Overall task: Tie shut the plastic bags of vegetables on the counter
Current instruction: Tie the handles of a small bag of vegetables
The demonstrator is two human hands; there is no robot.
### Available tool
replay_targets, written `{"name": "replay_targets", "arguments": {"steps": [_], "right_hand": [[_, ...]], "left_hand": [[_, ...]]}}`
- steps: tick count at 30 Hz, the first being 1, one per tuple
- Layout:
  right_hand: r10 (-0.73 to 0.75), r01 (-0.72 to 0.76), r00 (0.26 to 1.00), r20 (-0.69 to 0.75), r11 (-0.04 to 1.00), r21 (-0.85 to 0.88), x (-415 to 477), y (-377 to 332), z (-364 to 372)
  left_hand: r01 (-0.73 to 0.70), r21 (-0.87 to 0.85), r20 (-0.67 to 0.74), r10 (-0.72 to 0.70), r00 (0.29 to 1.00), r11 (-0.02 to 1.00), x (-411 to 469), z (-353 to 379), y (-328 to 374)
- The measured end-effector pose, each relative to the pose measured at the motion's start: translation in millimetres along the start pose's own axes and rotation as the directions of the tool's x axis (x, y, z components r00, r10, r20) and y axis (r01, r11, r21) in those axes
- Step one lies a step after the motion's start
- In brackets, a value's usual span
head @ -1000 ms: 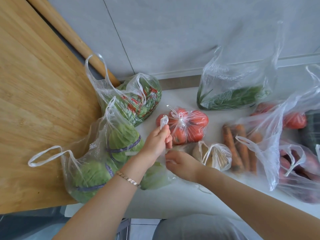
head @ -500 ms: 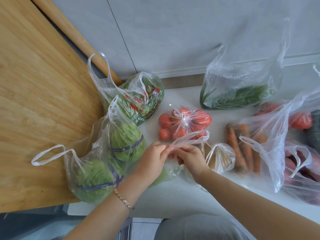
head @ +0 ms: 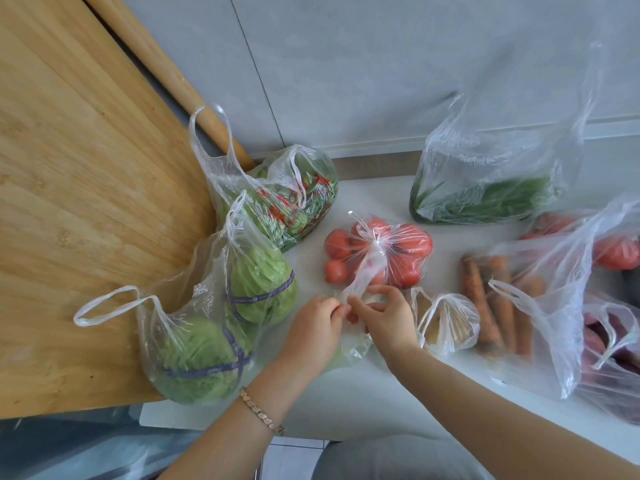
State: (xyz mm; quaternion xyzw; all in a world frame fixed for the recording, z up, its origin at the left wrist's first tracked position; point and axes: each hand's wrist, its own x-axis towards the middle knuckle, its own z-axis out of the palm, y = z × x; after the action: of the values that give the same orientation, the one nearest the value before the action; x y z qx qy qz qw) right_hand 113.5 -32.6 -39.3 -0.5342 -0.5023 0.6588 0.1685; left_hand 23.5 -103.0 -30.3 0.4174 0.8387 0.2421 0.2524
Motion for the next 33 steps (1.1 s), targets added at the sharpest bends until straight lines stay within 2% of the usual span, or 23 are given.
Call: {"name": "replay_targets", "arguments": {"steps": [3,5,6,8,10,12,14,16,20,22,24,26,29,33], "right_hand": [[-0.141,0.15,0.979,0.149,0.987,-0.05,-6,4,-7],[-0.276,0.333,0.931,0.237,0.91,-0.248,-5,9,-10],[-0.344,0.425,0.9,0.268,0.83,-0.361,-3,11,-11],[-0.45,0.576,0.817,0.36,0.656,-0.489,3,9,-14],[-0.464,0.68,0.733,0.498,0.525,-0.512,8,7,-15],[-0.422,0.718,0.694,0.583,0.469,-0.514,11,3,-18],[-0.388,0.716,0.694,0.606,0.46,-0.525,14,0,-20],[-0.372,0.682,0.725,0.58,0.503,-0.531,14,-1,-18],[-0.387,0.579,0.807,0.445,0.667,-0.469,11,3,-11],[-0.299,0.433,0.885,0.357,0.812,-0.392,7,5,-7],[-0.178,0.249,0.937,0.301,0.944,-0.217,3,3,-5],[-0.074,0.085,0.962,0.264,0.996,-0.03,3,0,-6],[0.022,-0.031,0.963,0.27,0.999,0.031,5,-6,-11],[0.155,-0.267,0.846,0.51,0.951,0.154,10,-6,-20]], "left_hand": [[0.241,-0.155,0.152,-0.218,0.964,0.958,6,-2,-1],[0.409,-0.301,0.292,-0.325,0.899,0.861,8,-3,-2],[0.457,-0.338,0.341,-0.345,0.875,0.823,8,-4,-2],[0.442,-0.297,0.358,-0.33,0.873,0.847,6,-4,-2],[0.344,-0.218,0.325,-0.265,0.908,0.913,5,-7,0],[0.236,-0.146,0.306,-0.183,0.934,0.961,5,-10,1],[0.15,-0.065,0.274,-0.126,0.953,0.987,3,-11,0],[0.084,-0.034,0.214,-0.075,0.974,0.996,0,-11,-3],[-0.027,-0.067,0.045,0.03,0.999,0.997,-6,-9,-9],[-0.074,-0.053,-0.038,0.072,0.997,0.996,-9,-6,-11],[-0.122,0.018,-0.085,0.123,0.989,0.992,-11,-1,-12],[-0.153,0.071,-0.103,0.16,0.982,0.986,-10,2,-14],[-0.165,0.092,-0.102,0.174,0.98,0.982,-8,4,-19],[-0.124,-0.076,-0.04,0.121,0.992,0.989,-3,6,-24]]}}
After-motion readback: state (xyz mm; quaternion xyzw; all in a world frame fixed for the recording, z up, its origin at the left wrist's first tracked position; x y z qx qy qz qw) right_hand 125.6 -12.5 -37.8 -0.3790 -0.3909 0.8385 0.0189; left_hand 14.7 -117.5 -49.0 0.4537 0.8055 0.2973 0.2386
